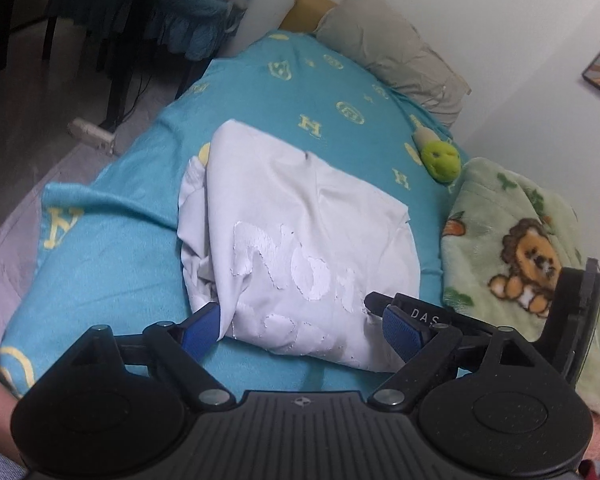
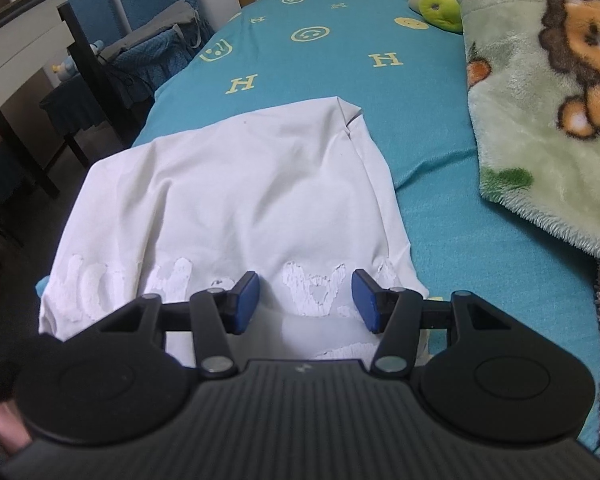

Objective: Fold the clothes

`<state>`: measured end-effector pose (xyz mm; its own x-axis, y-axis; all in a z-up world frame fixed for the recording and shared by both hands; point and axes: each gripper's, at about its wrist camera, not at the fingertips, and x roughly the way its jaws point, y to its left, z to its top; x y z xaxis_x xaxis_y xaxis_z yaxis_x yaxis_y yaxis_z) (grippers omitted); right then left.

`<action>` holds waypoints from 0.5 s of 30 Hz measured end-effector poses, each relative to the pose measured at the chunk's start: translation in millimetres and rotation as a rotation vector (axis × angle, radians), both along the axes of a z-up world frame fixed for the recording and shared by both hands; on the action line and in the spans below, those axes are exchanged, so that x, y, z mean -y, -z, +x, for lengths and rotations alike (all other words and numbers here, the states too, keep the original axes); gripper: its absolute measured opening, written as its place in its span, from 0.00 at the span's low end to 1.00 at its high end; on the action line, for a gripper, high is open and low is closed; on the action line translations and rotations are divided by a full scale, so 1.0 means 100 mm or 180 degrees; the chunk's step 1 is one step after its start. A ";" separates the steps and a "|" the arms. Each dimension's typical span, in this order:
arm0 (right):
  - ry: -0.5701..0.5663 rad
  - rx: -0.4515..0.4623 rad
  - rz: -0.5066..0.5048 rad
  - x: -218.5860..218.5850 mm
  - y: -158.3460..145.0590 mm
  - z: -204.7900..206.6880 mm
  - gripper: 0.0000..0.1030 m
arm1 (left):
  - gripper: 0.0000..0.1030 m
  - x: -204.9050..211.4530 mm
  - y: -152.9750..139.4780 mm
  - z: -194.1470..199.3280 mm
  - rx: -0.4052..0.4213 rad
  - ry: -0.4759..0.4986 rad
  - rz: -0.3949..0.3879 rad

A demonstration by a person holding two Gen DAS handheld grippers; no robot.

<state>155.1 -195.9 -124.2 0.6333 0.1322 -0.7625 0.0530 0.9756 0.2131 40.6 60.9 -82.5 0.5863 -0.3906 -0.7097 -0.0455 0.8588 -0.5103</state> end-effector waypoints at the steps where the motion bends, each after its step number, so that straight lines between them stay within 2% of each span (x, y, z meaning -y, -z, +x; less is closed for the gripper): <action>1: 0.0008 0.0004 0.0014 0.01 0.01 0.01 0.53 | 0.87 -0.03 0.03 0.02 -0.0061 -0.0034 -0.0090; 5: 0.0018 0.0016 0.0028 0.02 0.03 0.02 0.53 | 0.87 -0.17 0.09 0.08 -0.0263 -0.0180 -0.0449; 7: 0.0021 0.0019 0.0031 0.03 0.03 0.03 0.53 | 0.89 -0.22 0.00 0.05 -0.0215 -0.0206 -0.0542; 9: 0.0031 0.0022 0.0047 0.04 0.03 0.03 0.53 | 0.90 -0.26 -0.06 0.02 -0.0189 -0.0189 -0.0681; 13: 0.0056 0.0009 0.0077 0.05 0.02 0.04 0.53 | 0.93 -0.17 -0.01 0.01 -0.0213 0.0037 -0.0966; 15: 0.0095 -0.0002 0.0117 0.06 0.01 0.04 0.53 | 0.93 -0.09 0.15 0.04 -0.0347 0.0008 -0.1004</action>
